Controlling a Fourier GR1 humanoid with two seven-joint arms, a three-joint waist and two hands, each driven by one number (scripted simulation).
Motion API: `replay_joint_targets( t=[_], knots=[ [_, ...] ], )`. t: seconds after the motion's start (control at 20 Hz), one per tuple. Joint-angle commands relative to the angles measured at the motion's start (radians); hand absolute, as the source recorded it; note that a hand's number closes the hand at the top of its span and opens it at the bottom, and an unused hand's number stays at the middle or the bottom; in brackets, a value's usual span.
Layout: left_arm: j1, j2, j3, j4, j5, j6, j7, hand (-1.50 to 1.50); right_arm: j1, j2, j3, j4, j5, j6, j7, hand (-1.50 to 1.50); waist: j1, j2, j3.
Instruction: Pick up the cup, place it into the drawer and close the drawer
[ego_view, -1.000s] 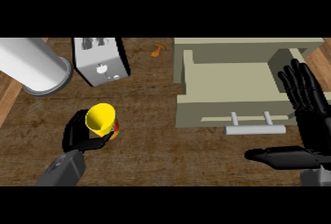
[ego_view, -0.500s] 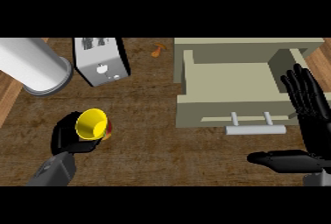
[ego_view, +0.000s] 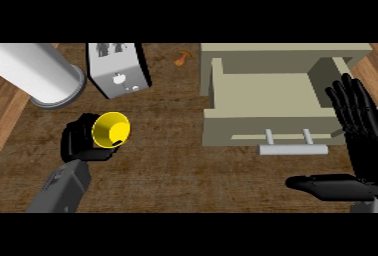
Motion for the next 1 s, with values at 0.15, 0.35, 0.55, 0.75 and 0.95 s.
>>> replay_joint_targets(
  t=[0.15,0.35,0.55,0.75,0.95],
  knots=[
    [-0.088,-0.026,-0.066,-0.189,0.003,-0.05,0.061,1.5,0.011,-0.011,-0.028,0.025,-0.003,0.005,-0.026,-1.5,0.017,-0.007,0.003],
    [-0.066,-0.092,-0.135,-0.404,-0.016,0.072,0.175,1.5,0.023,-0.046,-0.073,0.014,-0.066,0.046,-0.004,-1.5,0.024,-0.011,0.003],
    [-0.156,-0.183,-0.203,-0.521,-0.053,0.219,0.309,1.5,-0.012,-0.02,-0.034,0.025,-0.013,0.011,-0.005,-1.5,0.018,-0.007,0.003],
    [-0.178,-0.17,-0.23,-0.676,-0.032,0.243,0.49,1.5,0.004,-0.028,-0.046,-0.009,-0.035,0.021,0.03,-1.5,0.015,-0.007,0.002],
    [-0.278,-0.195,-0.279,-0.691,-0.062,0.337,0.617,1.5,0.05,-0.024,-0.067,0.038,-0.036,0.043,-0.074,-1.5,0.008,-0.004,0.002]
  ],
)
